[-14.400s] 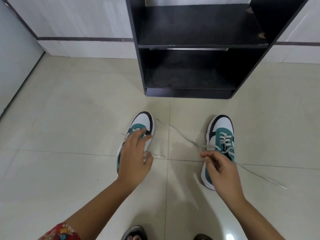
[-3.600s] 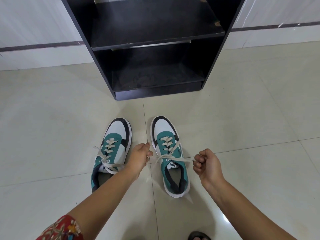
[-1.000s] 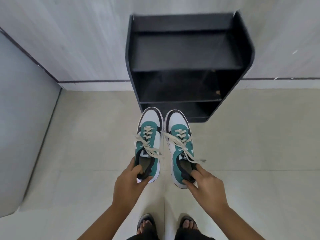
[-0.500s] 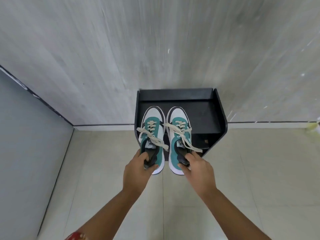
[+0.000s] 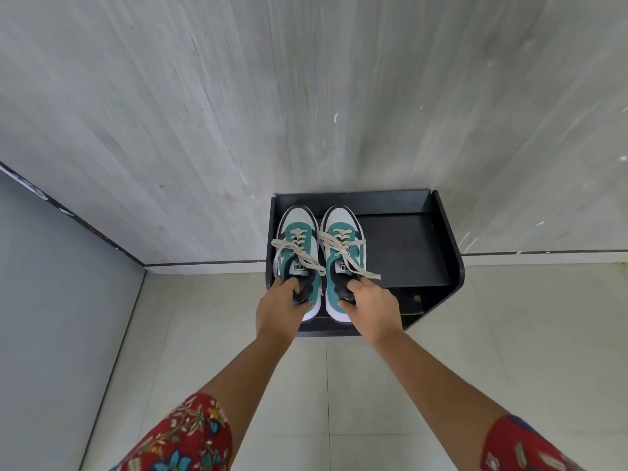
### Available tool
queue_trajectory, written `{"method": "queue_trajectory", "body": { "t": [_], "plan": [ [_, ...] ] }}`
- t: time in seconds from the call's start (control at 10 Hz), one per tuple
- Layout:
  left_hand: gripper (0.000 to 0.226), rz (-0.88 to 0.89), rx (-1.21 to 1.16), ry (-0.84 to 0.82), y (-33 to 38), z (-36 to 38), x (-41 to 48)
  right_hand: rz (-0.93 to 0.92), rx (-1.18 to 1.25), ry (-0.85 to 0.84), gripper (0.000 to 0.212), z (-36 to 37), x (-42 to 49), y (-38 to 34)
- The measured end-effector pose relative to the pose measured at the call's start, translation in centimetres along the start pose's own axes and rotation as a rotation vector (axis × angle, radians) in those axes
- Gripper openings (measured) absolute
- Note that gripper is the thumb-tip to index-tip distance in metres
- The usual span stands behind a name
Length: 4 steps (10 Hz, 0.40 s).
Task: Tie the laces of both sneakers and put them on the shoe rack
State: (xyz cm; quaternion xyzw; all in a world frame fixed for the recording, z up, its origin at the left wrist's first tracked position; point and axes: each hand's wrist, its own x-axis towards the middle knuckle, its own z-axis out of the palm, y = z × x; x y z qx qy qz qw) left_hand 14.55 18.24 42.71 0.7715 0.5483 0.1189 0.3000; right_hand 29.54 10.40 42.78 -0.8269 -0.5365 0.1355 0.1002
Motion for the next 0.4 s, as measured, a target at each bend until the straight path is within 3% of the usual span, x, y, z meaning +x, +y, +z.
{"method": "queue_trajectory", "body": {
  "t": [0.4],
  "plan": [
    [0.043, -0.08, 0.015, -0.075, 1.0, -2.3, -1.8, 0.171, 0.14, -0.029, 0.05, -2.0, -2.2, -2.0]
  ]
}}
